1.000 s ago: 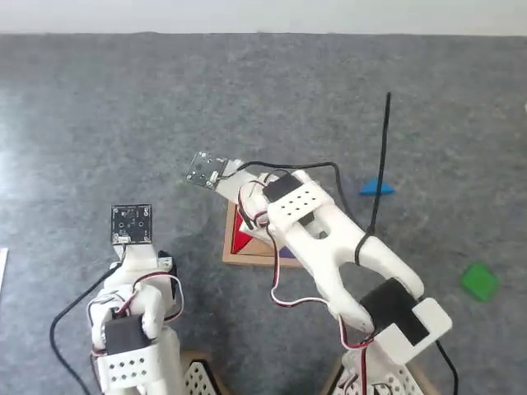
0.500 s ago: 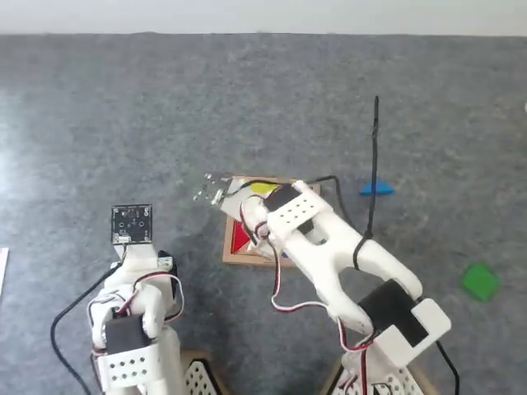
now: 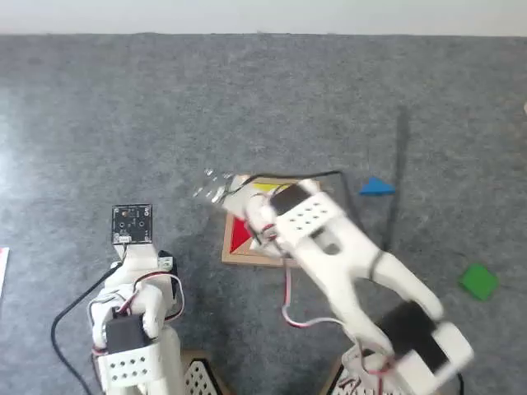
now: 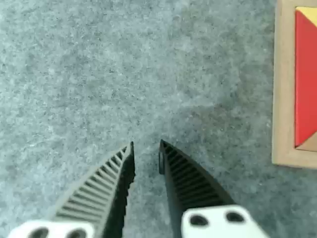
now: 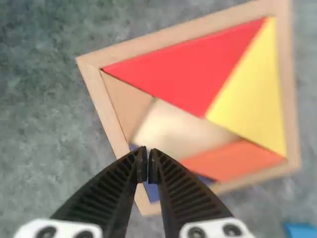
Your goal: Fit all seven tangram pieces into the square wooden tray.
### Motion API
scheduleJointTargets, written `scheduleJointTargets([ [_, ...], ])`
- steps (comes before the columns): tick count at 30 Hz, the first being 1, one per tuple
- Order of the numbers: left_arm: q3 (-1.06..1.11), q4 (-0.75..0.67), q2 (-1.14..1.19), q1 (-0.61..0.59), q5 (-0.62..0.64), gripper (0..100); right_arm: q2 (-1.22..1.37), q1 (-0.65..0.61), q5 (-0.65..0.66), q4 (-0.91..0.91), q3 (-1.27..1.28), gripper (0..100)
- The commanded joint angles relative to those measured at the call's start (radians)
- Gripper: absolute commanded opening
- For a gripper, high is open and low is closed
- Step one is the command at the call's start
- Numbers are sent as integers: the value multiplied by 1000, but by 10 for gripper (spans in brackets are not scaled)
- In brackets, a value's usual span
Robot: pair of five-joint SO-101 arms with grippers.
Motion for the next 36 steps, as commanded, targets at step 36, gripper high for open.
scheduleJointTargets([
  [36,-12,3,-18,2,-2,82,-222,1376,1135,266,198,246],
])
